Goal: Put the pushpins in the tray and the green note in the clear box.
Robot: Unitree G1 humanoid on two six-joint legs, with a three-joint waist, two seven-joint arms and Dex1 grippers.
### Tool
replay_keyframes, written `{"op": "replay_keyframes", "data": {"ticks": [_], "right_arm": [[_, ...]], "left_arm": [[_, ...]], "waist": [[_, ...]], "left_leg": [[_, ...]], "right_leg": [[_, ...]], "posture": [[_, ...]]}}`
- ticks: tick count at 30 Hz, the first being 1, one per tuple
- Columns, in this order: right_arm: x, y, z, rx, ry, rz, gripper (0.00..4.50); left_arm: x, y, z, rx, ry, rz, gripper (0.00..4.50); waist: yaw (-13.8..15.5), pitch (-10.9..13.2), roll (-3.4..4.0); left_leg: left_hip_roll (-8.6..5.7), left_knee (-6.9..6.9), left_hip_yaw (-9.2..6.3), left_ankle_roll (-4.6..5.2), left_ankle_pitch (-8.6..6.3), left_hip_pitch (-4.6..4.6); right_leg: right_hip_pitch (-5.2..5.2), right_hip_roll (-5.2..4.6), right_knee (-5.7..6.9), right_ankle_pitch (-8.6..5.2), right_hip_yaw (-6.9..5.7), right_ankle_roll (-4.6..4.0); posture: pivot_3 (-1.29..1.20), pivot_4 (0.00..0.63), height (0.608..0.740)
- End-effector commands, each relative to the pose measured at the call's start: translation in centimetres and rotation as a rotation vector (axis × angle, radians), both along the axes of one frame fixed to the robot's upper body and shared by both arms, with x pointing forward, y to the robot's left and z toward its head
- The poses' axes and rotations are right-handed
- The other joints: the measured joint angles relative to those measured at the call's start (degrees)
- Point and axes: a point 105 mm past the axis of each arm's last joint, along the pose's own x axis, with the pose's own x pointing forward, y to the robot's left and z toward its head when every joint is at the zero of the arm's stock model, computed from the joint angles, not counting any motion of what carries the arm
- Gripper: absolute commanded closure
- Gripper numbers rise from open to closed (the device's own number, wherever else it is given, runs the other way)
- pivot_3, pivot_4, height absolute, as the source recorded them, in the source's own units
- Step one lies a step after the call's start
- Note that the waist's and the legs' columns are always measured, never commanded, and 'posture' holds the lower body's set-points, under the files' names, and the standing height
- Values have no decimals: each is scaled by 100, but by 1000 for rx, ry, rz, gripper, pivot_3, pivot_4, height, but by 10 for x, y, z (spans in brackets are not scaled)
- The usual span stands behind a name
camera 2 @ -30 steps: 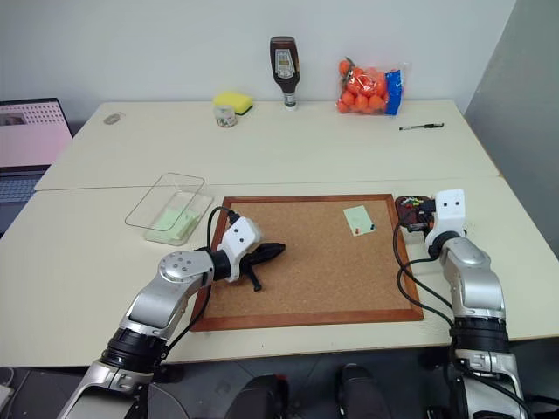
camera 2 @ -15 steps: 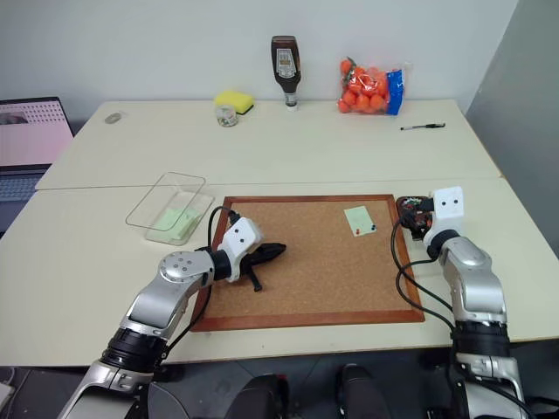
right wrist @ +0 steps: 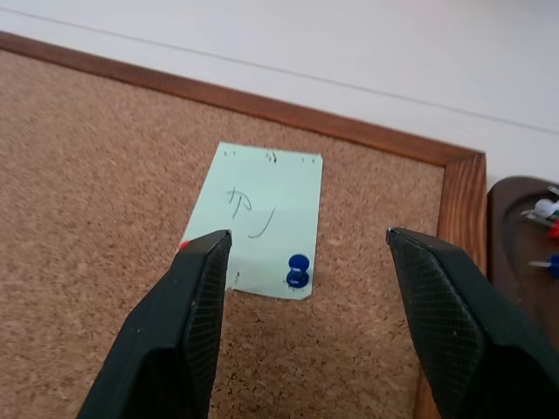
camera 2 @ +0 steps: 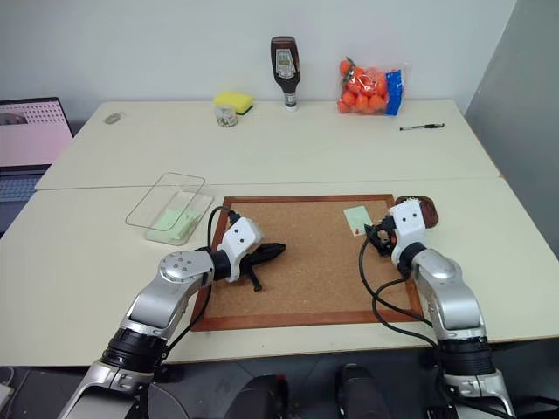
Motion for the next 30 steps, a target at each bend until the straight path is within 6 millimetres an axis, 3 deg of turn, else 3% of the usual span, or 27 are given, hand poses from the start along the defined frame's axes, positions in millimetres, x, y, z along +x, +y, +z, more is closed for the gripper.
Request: {"op": "replay_keyframes", "data": {"ticks": [1,4,7,19,30], "right_arm": [[7,2,10,0,-48,-2,1494],[10,1,6,-6,-40,-17,1494],[12,1,5,-4,-41,-19,1934],[8,4,10,29,-57,6,4440],[-1,2,36,99,-158,-8,4440]], "left_arm": [[-4,0,-9,26,29,-4,4500],[-4,0,-9,25,28,-3,4500],[-4,1,-9,26,29,-2,4500],[-5,1,-9,29,29,-5,4500],[-5,1,-11,36,31,-5,4500]], "waist": [[-1,0,0],[-3,0,0],[-8,0,0],[-6,0,0],[-6,0,0]], "left_leg": [[0,0,-1,0,0,-1],[0,0,-1,0,0,1],[0,1,-1,0,0,3],[0,0,-2,0,0,1],[1,-1,-1,0,0,-3]], "right_leg": [[0,0,-1,0,0,0],[0,0,2,0,0,0],[0,0,5,0,0,0],[0,0,3,0,-1,0],[-3,-1,1,0,0,0]], "posture": [[0,150,740],[0,150,740],[0,150,740],[0,150,740],[0,150,740]]}}
